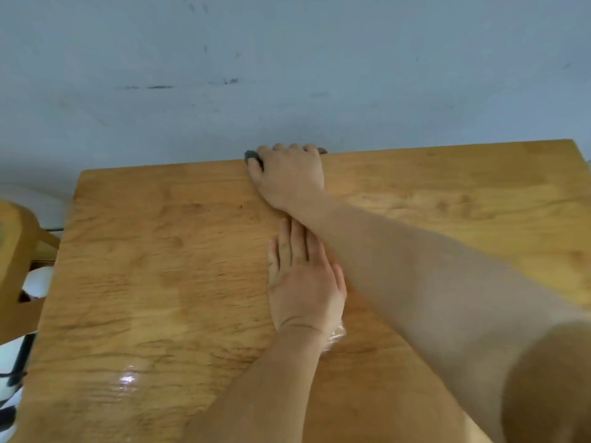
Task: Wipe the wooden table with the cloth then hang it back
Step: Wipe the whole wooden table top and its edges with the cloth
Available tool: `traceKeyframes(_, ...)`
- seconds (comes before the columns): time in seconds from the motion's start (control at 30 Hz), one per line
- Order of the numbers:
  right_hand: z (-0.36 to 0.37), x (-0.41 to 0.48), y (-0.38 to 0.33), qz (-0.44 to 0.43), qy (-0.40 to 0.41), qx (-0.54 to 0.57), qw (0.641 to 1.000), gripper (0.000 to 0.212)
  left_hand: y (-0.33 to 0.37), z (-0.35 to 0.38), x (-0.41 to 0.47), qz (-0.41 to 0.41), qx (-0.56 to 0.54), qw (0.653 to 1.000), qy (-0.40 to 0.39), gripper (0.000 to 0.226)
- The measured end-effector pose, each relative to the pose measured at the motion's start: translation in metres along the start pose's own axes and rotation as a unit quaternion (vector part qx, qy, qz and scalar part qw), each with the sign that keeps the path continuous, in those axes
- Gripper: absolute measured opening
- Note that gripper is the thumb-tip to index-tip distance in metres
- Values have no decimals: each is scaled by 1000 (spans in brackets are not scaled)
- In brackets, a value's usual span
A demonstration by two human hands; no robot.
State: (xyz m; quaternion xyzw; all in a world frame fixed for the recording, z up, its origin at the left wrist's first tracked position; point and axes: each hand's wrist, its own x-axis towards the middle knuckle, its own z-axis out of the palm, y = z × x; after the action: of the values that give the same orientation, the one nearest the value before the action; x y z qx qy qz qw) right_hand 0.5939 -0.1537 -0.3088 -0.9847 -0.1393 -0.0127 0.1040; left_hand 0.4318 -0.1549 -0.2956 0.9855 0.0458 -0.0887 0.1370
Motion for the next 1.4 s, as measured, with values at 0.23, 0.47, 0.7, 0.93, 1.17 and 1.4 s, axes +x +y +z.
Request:
traceKeyframes(0.23, -14, -18, 72, -3, 13, 11, 1000, 45, 4, 1, 1, -19, 21, 999, 42, 69)
traceKeyframes(0.47, -61, -66, 225, 231, -14, -14, 973, 49, 2, 0, -2, -11, 21, 998, 50, 66)
traceKeyframes(0.7, -21, -50, 89, 58, -32, 4, 998, 48, 11, -2, -4, 34, 29, 999, 18, 58)
traceKeyframes(0.93, -44, -68, 189, 17, -44, 14, 999, 52, 111, 22, 0, 151, -25, 988, 7, 55)
traceKeyframes(1.17, -77, -93, 344, 188, -20, -25, 982, 54, 183, 56, -2, 179, -14, 984, 2, 60)
traceKeyframes(1.4, -90, -55, 371, 287, -91, 32, 953, 51, 187, 62, 1, 160, 16, 987, 26, 58)
